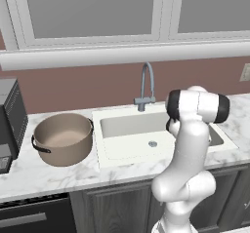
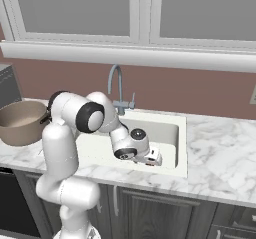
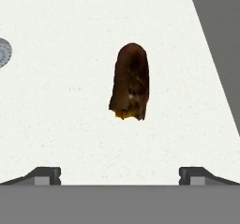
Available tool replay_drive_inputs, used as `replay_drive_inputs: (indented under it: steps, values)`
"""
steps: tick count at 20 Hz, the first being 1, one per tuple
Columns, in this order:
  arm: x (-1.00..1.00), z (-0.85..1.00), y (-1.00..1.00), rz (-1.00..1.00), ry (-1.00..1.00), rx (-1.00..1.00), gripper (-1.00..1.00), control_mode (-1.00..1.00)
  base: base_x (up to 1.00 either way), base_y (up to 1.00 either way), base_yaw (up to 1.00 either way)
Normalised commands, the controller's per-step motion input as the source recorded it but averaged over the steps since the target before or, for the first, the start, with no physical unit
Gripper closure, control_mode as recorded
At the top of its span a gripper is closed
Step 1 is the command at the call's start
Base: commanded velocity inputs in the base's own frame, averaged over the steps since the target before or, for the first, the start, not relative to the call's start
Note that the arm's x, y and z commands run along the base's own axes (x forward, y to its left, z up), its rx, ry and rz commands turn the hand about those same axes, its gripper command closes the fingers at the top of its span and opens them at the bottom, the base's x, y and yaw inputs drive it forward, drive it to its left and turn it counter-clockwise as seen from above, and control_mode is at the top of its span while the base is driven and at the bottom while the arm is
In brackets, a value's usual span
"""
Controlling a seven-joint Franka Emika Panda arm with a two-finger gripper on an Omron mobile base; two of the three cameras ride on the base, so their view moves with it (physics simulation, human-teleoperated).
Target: Dump the sweet potato from the pot into the sink. Then turn on the water and wash the sweet potato. Then turn off the water and put the sweet potato back in the pot.
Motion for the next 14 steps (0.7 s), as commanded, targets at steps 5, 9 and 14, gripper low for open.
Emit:
replay_drive_inputs:
  steps: [5,9,14]
  values:
    - [0.05,-0.10,-0.23,0.00,0.00,0.00,-1.00,-1.00,0.00,0.00,0.00]
    - [0.18,-0.09,-0.17,0.00,0.00,0.00,-1.00,-1.00,0.00,0.00,0.00]
    - [0.28,-0.11,-0.09,0.00,0.00,0.00,-1.00,-1.00,0.00,0.00,0.00]
